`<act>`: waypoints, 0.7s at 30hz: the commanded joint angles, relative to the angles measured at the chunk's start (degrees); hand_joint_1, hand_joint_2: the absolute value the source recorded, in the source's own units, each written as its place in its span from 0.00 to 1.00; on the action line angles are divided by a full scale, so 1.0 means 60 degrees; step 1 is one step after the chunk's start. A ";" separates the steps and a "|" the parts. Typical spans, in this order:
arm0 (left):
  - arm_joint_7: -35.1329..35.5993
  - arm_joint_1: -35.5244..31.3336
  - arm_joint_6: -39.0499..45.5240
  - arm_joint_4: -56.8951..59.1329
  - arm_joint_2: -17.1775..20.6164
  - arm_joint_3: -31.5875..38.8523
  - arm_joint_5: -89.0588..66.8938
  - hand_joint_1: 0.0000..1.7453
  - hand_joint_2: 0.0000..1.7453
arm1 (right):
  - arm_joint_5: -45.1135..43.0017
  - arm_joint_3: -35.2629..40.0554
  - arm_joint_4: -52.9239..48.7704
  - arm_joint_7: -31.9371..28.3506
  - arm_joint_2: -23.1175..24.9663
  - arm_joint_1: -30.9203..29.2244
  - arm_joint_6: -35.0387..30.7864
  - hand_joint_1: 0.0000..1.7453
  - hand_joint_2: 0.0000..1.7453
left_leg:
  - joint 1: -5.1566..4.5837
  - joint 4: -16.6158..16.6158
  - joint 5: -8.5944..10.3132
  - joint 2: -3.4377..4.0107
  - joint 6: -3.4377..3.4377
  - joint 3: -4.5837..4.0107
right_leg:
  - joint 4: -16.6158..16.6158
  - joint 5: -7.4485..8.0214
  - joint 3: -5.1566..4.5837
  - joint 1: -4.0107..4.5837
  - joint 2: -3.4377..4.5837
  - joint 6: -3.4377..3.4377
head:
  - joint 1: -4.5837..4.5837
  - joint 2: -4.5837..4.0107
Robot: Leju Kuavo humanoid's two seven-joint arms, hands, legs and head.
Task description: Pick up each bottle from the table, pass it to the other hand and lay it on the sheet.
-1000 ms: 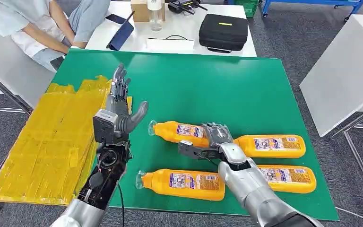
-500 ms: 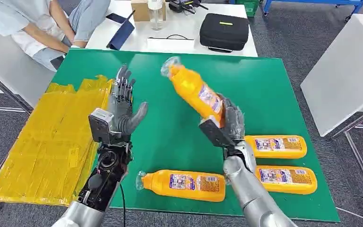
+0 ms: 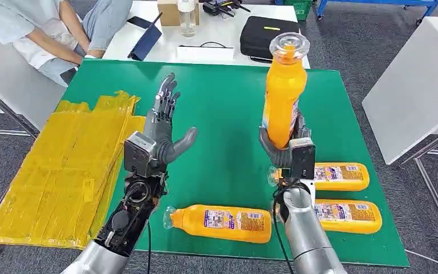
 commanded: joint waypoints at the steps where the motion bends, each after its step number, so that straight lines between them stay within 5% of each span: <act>1: 0.0100 -0.0277 0.0111 -0.0054 0.0294 -0.0431 -0.0126 0.00 1.00 | 0.0371 0.0952 0.0671 0.0153 -0.0022 -0.0428 -0.0106 1.00 1.00 | 0.0004 0.0002 -0.0023 0.0010 -0.0015 0.0039 | 0.0001 -0.0017 0.0035 0.0007 0.0001 -0.0017 | 0.0000 0.0000; 10: 0.0642 -0.0577 -0.0229 0.0437 0.0245 -0.0622 -0.0265 0.00 1.00 | 0.1690 0.2258 0.0388 0.0853 -0.0179 -0.0156 0.0269 1.00 1.00 | 0.0008 0.0004 -0.0026 -0.0001 -0.0018 0.0046 | 0.0000 -0.0023 0.0045 0.0012 -0.0009 -0.0023 | 0.0000 0.0000; 12: 0.0799 -0.0667 -0.0341 0.0617 0.0246 -0.0610 -0.0279 0.00 1.00 | 0.1891 0.2368 0.0374 0.0964 -0.0172 -0.0112 0.0174 1.00 1.00 | 0.0023 0.0046 -0.0104 0.0005 -0.0052 0.0154 | 0.0043 -0.0094 0.0147 0.0032 -0.0018 -0.0060 | 0.0000 0.0000; 21: 0.1639 -0.1540 -0.1504 0.2233 0.0219 -0.1181 -0.0981 0.00 1.00 | 0.2285 0.2405 0.0153 0.1152 -0.0271 0.0062 0.0017 1.00 1.00 | 0.0010 0.0007 -0.0027 -0.0037 -0.0020 0.0060 | 0.0005 -0.0037 0.0063 0.0014 -0.0047 -0.0023 | 0.0000 0.0000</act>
